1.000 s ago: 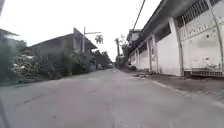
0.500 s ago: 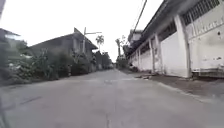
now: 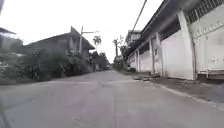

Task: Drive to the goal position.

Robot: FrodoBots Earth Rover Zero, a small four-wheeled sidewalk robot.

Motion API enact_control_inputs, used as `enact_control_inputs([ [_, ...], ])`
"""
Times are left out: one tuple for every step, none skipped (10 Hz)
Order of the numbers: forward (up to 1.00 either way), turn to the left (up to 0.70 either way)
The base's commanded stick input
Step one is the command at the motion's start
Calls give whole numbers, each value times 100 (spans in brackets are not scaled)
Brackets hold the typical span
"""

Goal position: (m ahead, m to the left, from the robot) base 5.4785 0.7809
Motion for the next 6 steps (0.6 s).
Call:
enact_control_inputs([
  [85,0],
  [85,0],
  [85,0],
  [85,0],
  [85,0],
  [85,-1],
])
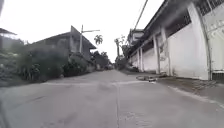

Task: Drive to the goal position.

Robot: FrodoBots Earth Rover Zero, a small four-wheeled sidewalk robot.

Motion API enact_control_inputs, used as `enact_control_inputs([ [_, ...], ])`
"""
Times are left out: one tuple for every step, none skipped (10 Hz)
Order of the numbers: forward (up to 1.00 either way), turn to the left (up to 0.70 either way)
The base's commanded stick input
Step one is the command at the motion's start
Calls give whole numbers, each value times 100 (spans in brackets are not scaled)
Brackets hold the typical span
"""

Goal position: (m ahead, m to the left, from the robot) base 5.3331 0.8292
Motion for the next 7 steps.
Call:
enact_control_inputs([
  [85,-3],
  [85,-34],
  [85,-34],
  [85,-34],
  [85,-34],
  [85,-34],
  [85,-30],
])
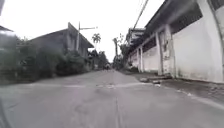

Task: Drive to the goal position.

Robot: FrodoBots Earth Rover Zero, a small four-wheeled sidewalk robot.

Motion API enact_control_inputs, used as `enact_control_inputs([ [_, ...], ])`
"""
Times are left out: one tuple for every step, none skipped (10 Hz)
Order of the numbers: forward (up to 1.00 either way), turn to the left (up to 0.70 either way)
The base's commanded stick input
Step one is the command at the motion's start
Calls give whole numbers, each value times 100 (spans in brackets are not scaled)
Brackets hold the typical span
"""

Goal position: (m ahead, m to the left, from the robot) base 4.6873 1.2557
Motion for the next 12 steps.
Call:
enact_control_inputs([
  [85,-25],
  [85,-20],
  [85,-15],
  [85,-11],
  [85,-6],
  [85,-1],
  [85,0],
  [85,0],
  [85,0],
  [85,0],
  [85,0],
  [85,0],
])
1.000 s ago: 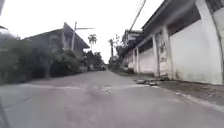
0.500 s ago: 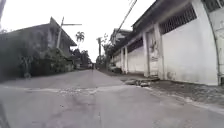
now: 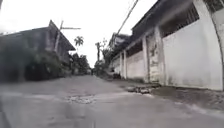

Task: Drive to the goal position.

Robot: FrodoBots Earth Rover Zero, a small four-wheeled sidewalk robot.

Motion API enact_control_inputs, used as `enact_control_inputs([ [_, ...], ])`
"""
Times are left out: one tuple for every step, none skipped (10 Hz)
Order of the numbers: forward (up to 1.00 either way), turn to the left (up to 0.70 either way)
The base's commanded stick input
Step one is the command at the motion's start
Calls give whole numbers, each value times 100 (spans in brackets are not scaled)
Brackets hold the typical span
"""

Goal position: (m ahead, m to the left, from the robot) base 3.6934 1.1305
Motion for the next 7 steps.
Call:
enact_control_inputs([
  [85,0],
  [85,0],
  [85,0],
  [85,0],
  [85,0],
  [85,0],
  [85,0],
])
